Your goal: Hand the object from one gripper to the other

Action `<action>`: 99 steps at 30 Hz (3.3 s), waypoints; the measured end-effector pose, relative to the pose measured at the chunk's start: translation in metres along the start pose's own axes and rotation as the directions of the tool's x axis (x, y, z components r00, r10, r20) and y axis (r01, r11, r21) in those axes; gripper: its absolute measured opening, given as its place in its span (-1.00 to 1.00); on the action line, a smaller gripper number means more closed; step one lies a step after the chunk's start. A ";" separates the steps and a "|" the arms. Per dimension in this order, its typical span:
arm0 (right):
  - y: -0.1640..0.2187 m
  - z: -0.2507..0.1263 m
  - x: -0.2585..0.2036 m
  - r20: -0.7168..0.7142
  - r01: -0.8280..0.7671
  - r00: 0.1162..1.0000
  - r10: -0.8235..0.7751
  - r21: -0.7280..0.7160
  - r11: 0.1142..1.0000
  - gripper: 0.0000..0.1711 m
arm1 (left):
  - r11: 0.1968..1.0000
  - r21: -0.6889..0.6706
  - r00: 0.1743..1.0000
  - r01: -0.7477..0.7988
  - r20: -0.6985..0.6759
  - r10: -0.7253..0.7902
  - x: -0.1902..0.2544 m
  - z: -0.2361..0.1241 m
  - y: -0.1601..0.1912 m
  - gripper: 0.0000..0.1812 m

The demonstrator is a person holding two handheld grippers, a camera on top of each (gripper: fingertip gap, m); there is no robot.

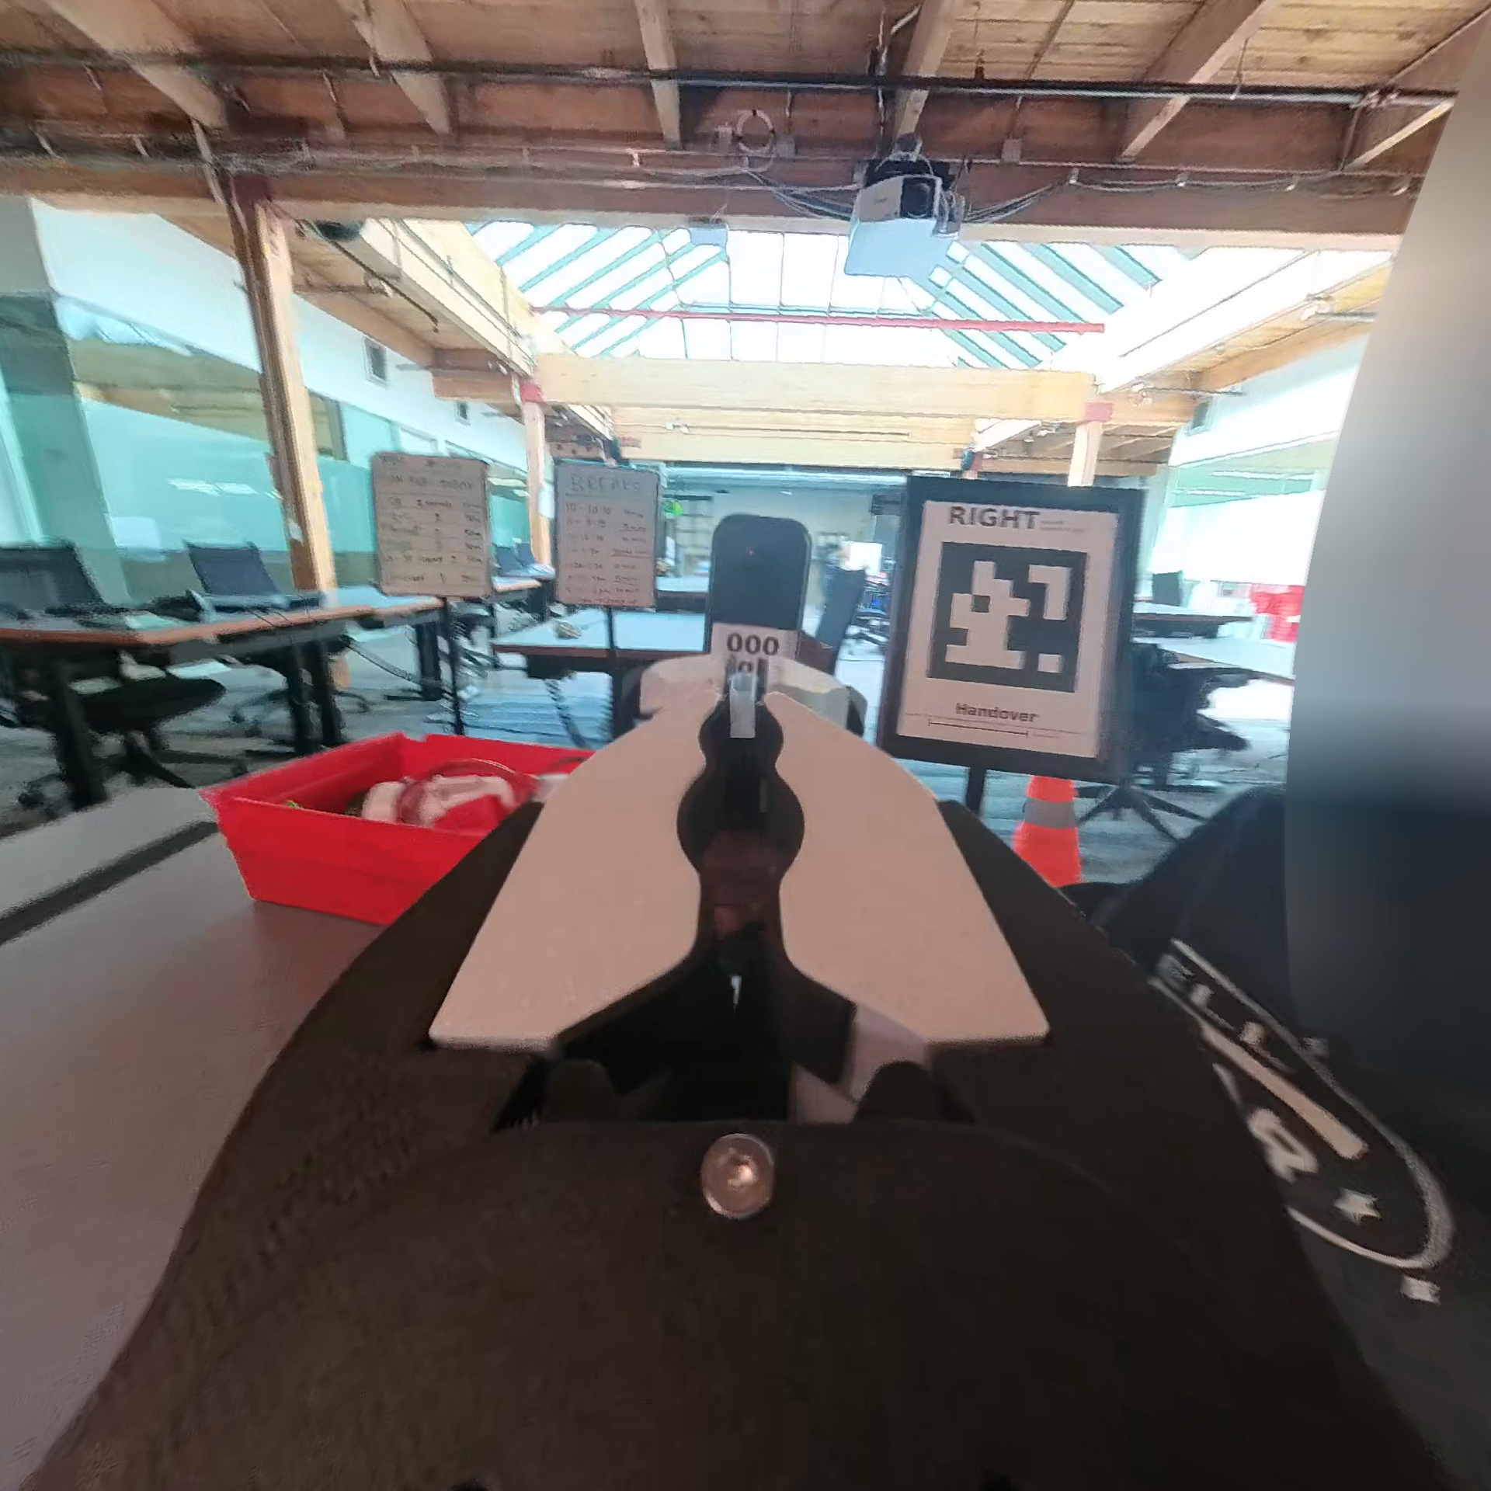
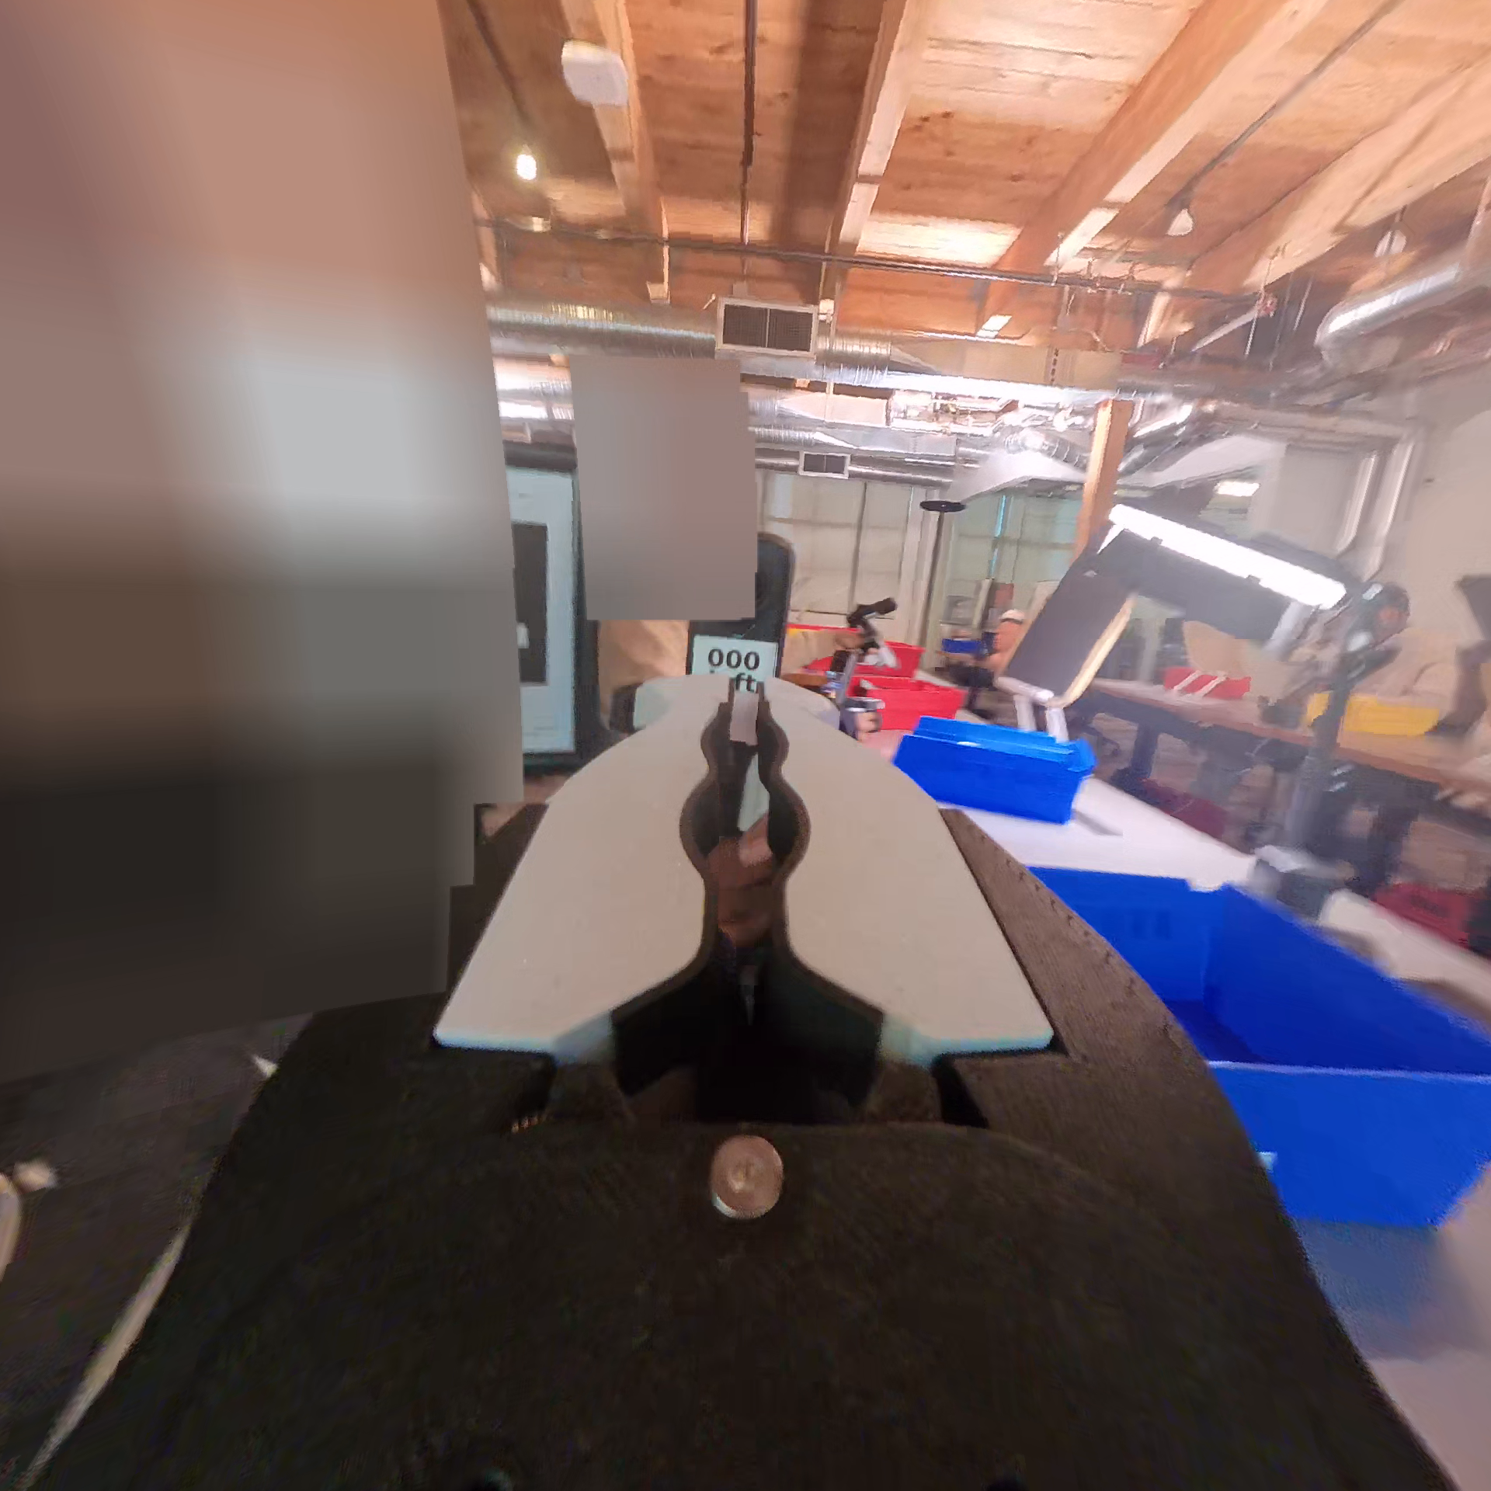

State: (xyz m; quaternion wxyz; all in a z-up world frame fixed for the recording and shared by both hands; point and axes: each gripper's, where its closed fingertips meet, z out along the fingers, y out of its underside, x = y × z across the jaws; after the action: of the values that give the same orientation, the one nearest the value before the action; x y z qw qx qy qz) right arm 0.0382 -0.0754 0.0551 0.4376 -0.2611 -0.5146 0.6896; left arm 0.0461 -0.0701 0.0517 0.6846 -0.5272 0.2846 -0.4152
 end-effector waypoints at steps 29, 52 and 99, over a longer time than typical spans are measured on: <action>0.021 -0.011 -0.013 0.023 0.581 0.800 -0.599 -0.278 0.765 -0.87 | 0.993 -0.085 0.981 -0.087 -0.180 0.071 0.020 -0.007 0.015 -0.67; 0.025 -0.009 -0.016 0.051 0.526 0.846 -0.530 -0.244 0.815 -0.69 | 0.988 -0.106 0.988 -0.114 -0.114 0.101 0.011 -0.007 0.016 -0.89; 0.032 -0.008 -0.019 0.092 0.903 0.322 -0.942 -0.330 0.276 -0.81 | 0.978 -0.205 0.987 -0.030 -0.160 -0.004 0.015 -0.010 0.029 -0.94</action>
State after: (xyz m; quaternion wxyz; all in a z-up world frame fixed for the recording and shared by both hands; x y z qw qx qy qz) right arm 0.0429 -0.0909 0.0204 0.7367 -0.0233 -0.6468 0.1959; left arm 0.0529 -0.0851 0.0218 0.6040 -0.5586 0.3835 -0.4197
